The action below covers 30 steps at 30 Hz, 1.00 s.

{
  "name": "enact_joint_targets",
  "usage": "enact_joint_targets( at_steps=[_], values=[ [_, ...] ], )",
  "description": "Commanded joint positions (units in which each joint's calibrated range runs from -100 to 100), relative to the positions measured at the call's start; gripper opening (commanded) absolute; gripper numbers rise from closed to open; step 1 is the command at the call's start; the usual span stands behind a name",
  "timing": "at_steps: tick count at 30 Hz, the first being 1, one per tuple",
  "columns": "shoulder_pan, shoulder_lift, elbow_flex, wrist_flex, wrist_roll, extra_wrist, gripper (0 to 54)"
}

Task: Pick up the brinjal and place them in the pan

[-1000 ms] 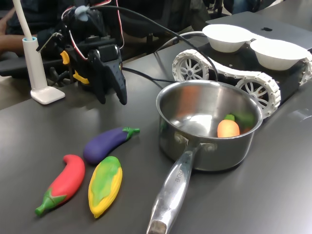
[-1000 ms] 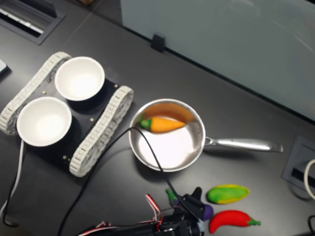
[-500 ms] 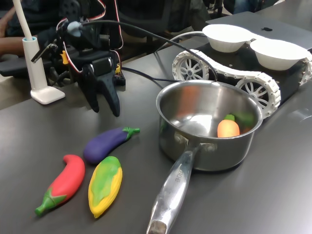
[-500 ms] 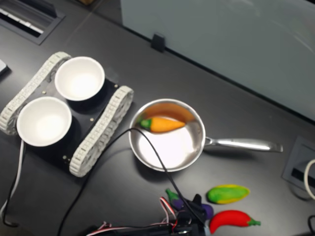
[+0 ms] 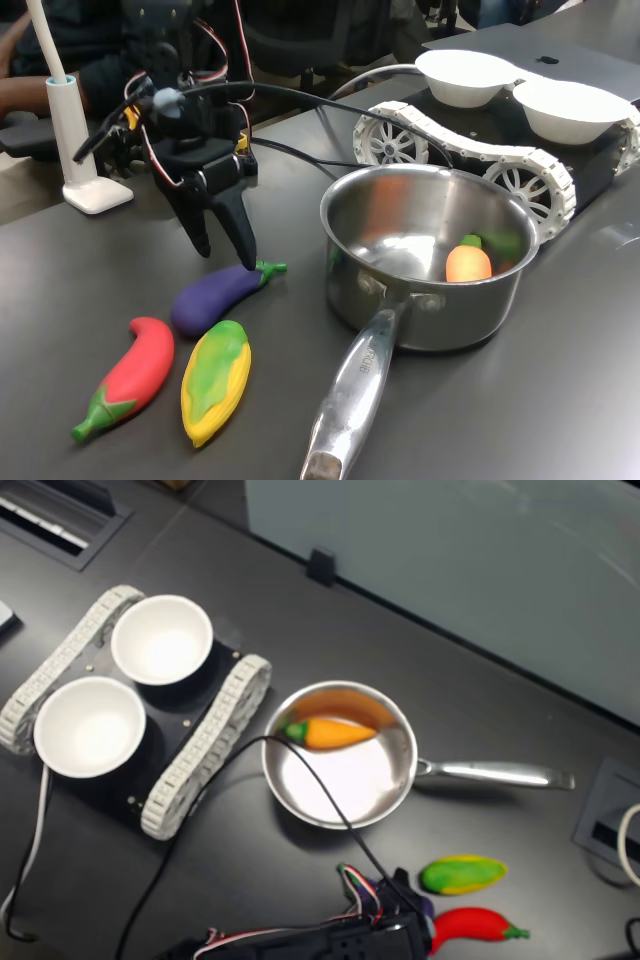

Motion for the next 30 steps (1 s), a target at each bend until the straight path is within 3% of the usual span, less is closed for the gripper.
enact_joint_targets(
  at_steps=[1, 30],
  values=[
    [-1.14, -0.14, -3.13, -2.24, 0.05, 1.0, 29.7],
    [-4.35, 6.95, -2.04, -4.2, -1.9, 5.2, 28.2]
  ],
)
